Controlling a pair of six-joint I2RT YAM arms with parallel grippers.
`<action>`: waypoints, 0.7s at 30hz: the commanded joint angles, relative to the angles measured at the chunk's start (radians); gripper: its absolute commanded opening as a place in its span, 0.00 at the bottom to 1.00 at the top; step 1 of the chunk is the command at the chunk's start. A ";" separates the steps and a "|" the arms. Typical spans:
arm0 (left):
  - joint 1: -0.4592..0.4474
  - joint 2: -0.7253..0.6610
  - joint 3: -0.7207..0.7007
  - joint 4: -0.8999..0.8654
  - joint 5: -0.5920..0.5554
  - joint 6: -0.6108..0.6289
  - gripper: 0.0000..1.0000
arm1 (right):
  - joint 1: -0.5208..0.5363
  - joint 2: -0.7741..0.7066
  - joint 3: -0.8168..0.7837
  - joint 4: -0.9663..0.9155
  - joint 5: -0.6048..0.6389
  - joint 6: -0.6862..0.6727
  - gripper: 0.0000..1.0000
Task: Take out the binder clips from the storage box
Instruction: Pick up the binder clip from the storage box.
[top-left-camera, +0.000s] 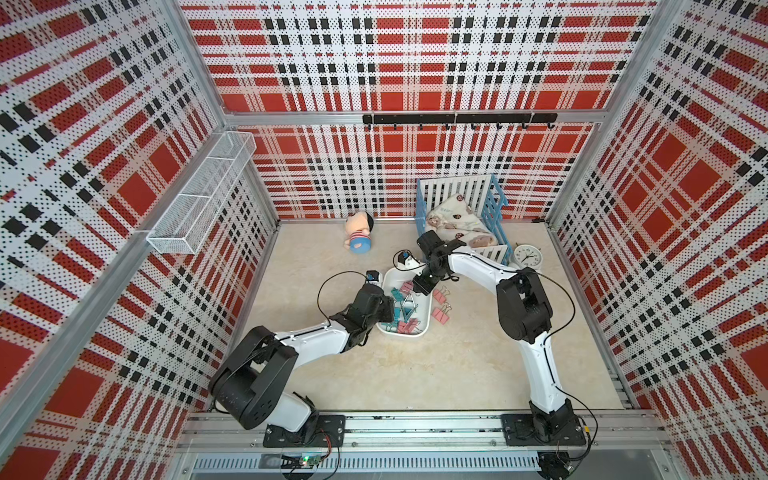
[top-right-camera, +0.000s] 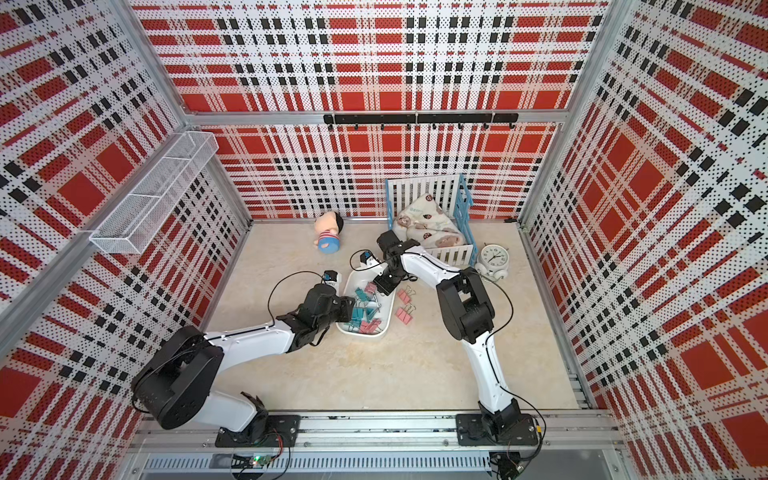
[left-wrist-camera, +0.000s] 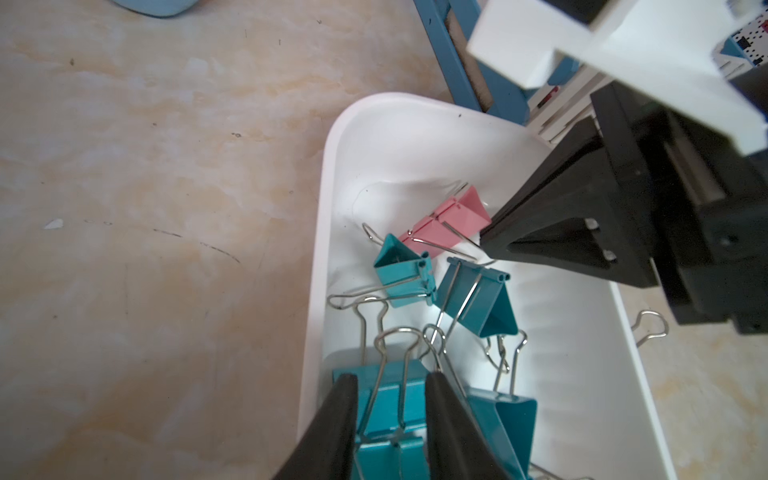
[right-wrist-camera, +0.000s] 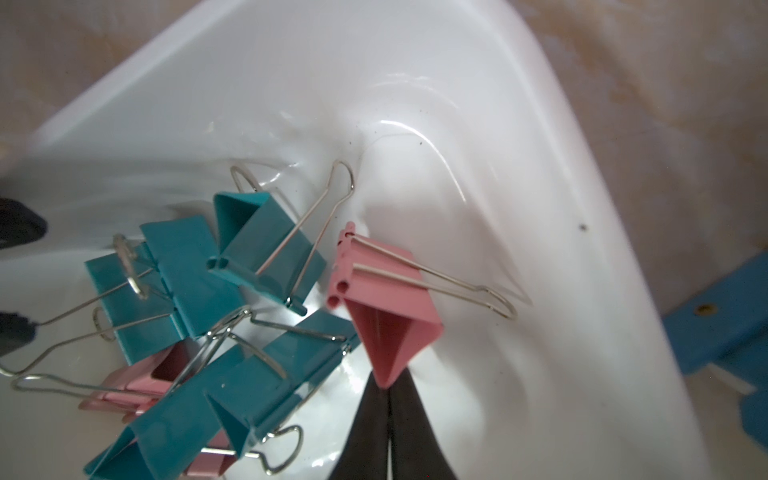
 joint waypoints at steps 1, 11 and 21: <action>0.007 0.004 -0.018 -0.003 -0.011 -0.005 0.35 | 0.008 -0.050 0.009 -0.004 -0.013 0.002 0.16; 0.007 0.002 -0.020 0.003 -0.008 -0.005 0.35 | 0.014 -0.036 0.019 -0.021 0.017 -0.002 0.31; 0.008 -0.001 -0.024 0.001 -0.012 -0.005 0.35 | 0.031 0.006 0.033 -0.030 0.027 -0.005 0.30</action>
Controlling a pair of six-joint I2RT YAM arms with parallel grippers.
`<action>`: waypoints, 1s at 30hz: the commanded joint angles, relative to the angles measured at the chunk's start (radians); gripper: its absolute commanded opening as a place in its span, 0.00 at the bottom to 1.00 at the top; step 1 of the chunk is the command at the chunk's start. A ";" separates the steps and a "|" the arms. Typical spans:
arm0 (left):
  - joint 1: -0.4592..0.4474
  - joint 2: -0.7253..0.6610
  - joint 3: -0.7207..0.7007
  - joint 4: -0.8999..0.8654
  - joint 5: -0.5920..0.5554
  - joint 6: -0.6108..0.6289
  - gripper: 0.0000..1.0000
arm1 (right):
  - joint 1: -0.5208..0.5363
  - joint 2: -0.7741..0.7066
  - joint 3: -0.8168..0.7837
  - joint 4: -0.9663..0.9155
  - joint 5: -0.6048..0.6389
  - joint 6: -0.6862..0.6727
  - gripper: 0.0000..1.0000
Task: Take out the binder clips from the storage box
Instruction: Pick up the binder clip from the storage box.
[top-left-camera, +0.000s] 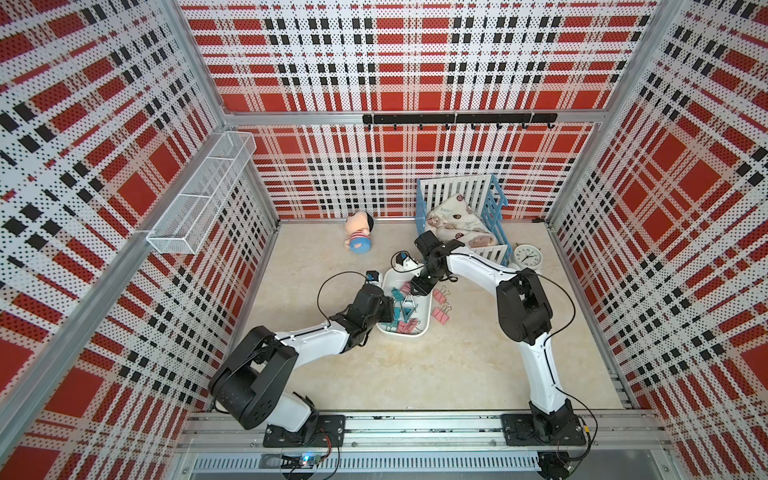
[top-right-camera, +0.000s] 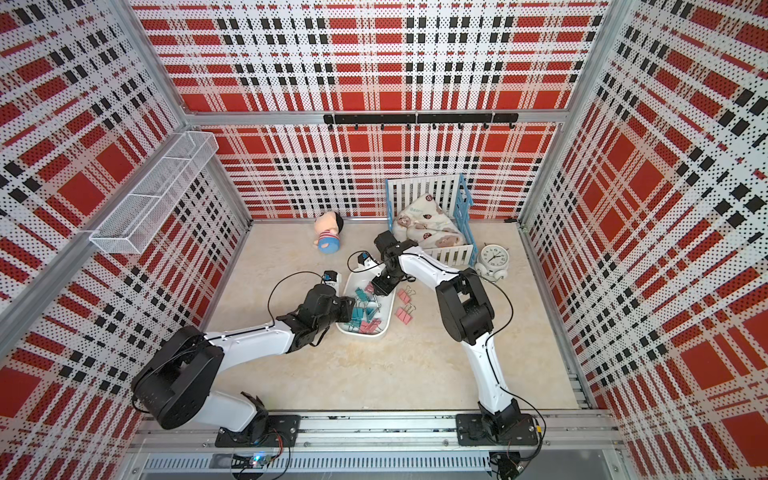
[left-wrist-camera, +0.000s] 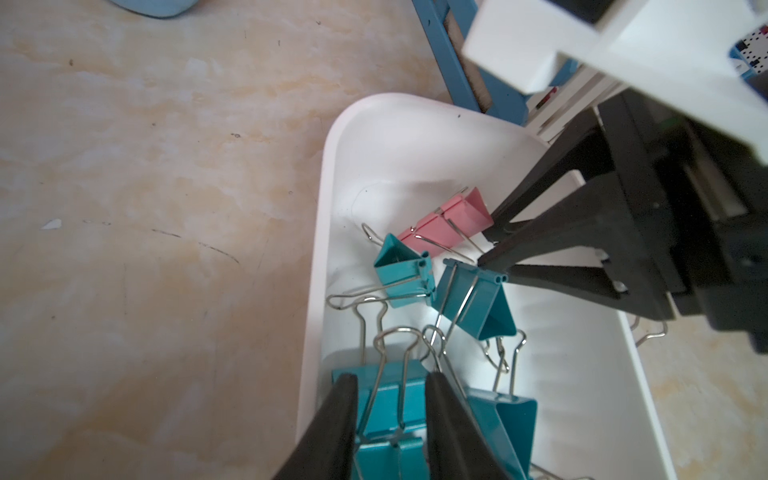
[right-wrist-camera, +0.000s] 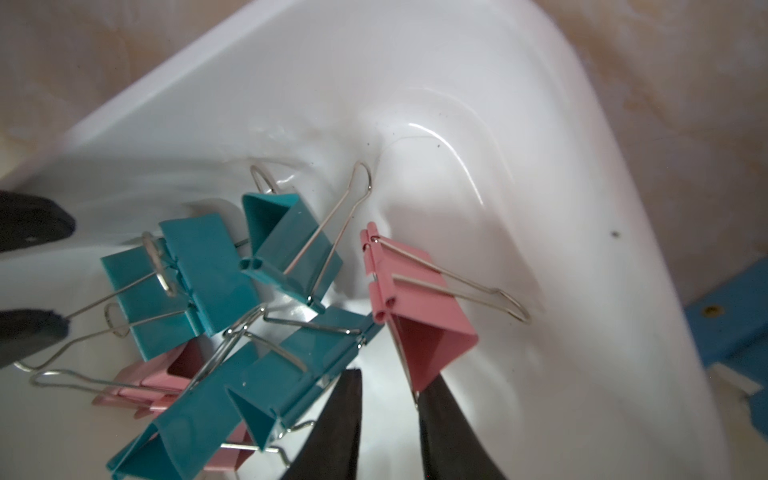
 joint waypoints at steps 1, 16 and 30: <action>0.007 -0.002 -0.019 -0.010 -0.012 -0.004 0.35 | 0.011 0.018 0.033 -0.019 0.009 -0.004 0.30; 0.009 -0.003 -0.022 -0.007 -0.010 -0.004 0.35 | 0.017 0.059 0.039 -0.024 0.014 -0.004 0.25; 0.013 -0.013 -0.028 -0.001 -0.010 -0.006 0.35 | 0.017 -0.067 0.043 0.008 -0.041 0.007 0.09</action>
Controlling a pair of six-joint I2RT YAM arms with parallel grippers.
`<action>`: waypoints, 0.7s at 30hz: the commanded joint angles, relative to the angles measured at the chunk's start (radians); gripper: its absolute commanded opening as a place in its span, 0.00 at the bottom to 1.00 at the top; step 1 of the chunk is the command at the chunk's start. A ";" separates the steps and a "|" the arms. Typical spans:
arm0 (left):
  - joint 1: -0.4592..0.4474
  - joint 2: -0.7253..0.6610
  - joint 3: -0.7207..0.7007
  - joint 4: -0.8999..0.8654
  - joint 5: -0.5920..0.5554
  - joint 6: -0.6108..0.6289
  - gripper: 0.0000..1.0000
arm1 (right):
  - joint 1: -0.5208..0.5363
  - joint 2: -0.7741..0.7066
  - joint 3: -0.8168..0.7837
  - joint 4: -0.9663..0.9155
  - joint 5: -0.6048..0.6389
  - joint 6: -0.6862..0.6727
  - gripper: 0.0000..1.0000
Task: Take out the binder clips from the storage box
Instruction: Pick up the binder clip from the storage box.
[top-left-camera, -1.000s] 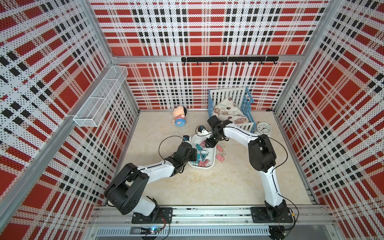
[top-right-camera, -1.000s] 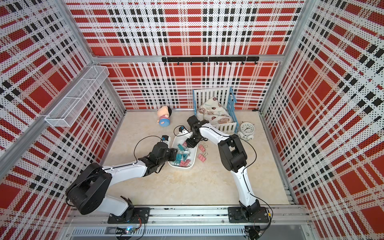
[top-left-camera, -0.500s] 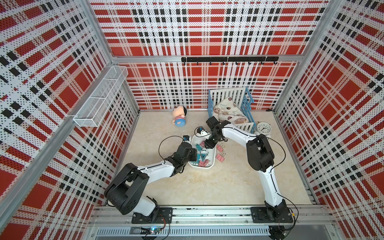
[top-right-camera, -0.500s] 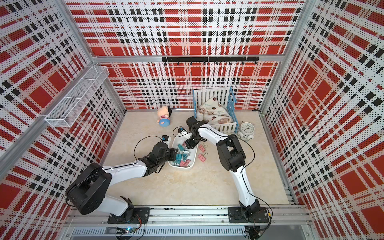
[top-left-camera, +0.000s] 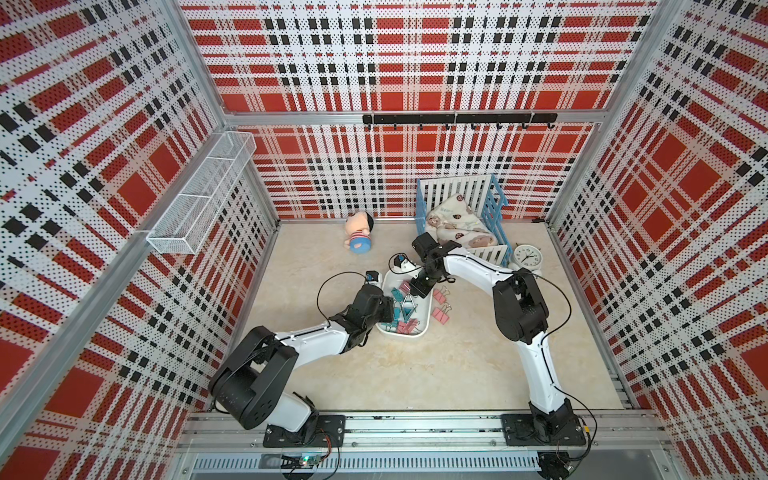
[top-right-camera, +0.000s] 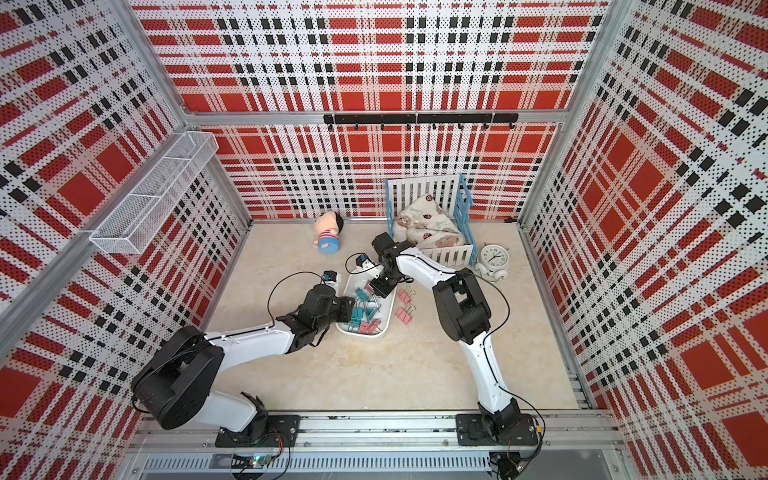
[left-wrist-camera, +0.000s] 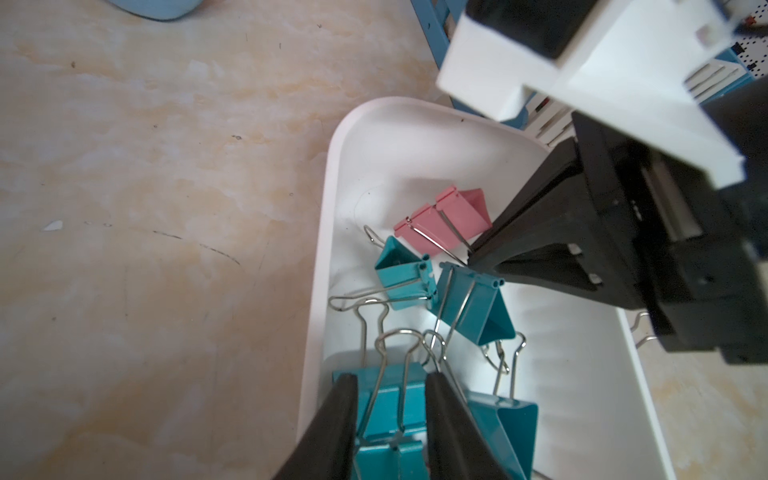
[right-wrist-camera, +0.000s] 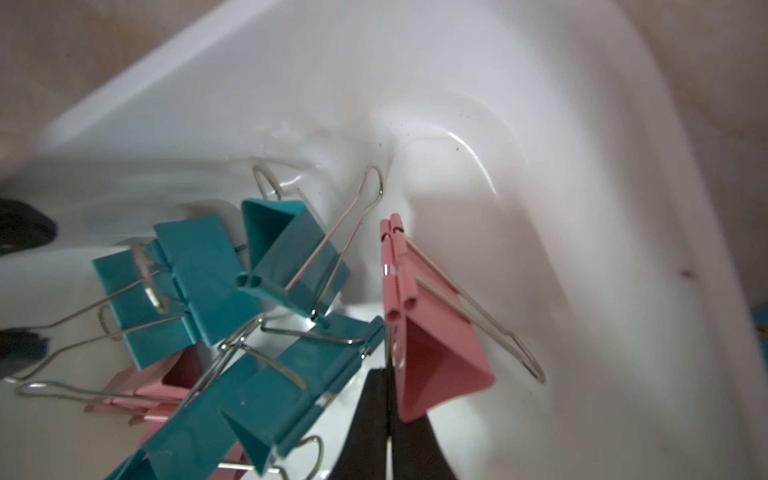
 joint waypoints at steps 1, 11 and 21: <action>0.007 -0.015 -0.024 -0.014 -0.012 -0.006 0.35 | 0.006 -0.096 0.022 0.024 -0.042 0.009 0.09; 0.007 -0.023 -0.002 -0.027 -0.022 0.019 0.35 | -0.061 -0.253 -0.053 0.057 -0.202 0.080 0.09; 0.003 -0.055 -0.011 -0.033 -0.044 0.033 0.35 | -0.252 -0.521 -0.378 0.123 -0.395 0.222 0.09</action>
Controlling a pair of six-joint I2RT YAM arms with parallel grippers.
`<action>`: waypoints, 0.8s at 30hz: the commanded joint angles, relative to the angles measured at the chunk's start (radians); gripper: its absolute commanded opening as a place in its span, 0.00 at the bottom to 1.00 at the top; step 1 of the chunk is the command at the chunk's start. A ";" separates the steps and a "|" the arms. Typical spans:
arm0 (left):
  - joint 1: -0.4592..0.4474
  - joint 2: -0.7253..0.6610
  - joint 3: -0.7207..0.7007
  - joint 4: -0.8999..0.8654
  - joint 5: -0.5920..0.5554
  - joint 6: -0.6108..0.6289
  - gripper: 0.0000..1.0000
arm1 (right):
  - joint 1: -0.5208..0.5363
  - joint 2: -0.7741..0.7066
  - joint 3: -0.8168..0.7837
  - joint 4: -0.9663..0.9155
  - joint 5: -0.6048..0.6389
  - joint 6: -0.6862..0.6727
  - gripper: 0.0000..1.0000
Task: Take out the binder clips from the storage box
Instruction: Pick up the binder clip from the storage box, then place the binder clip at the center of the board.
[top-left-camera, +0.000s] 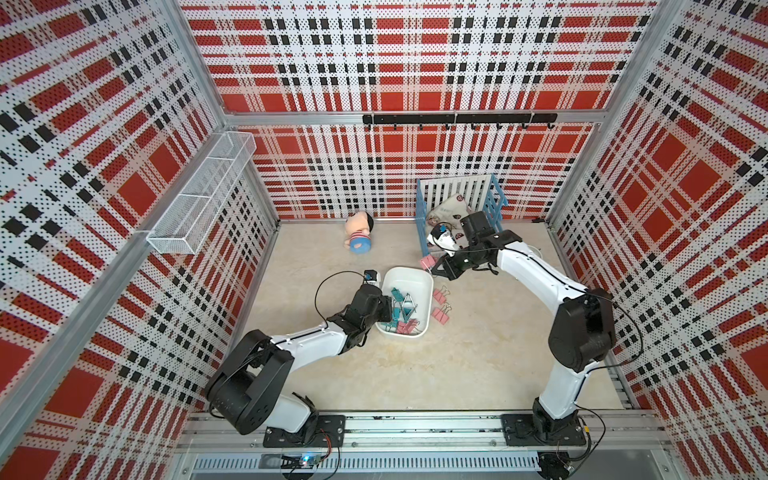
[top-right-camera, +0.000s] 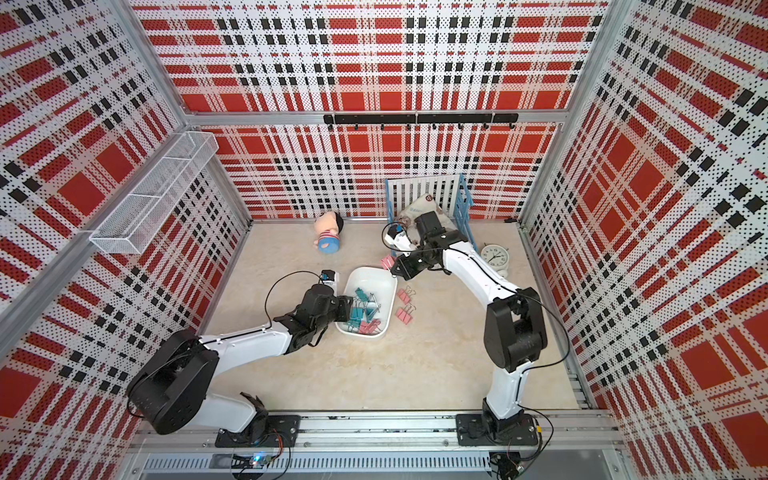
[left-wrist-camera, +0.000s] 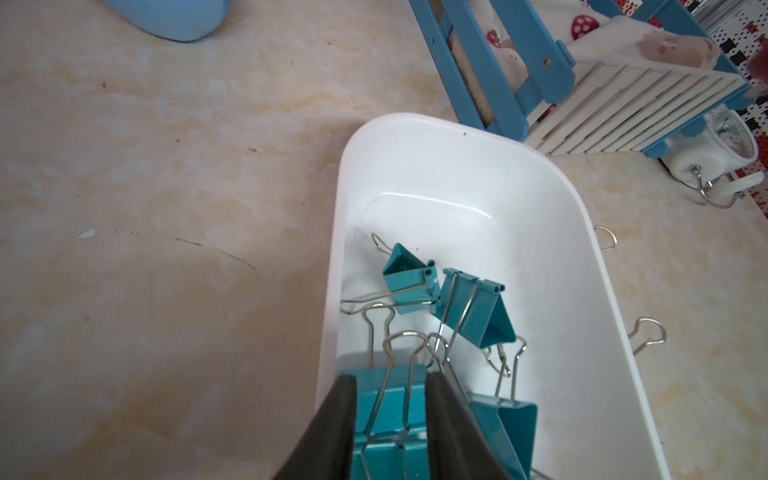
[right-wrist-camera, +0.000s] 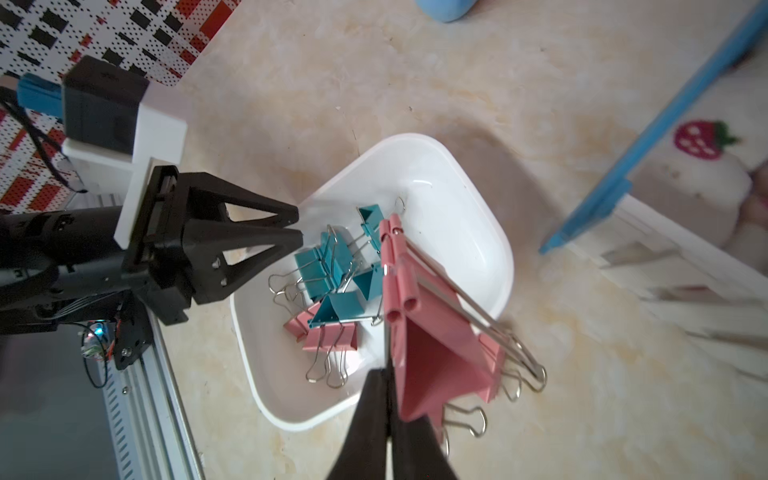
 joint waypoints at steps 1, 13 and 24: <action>0.002 -0.024 -0.011 -0.012 -0.022 0.024 0.35 | -0.057 -0.085 -0.109 0.048 -0.138 0.084 0.09; 0.003 -0.022 -0.011 0.004 -0.009 0.033 0.35 | -0.283 -0.168 -0.395 0.169 -0.440 0.283 0.06; 0.002 -0.029 -0.016 0.019 -0.011 0.036 0.35 | -0.327 -0.074 -0.476 0.357 -0.530 0.490 0.05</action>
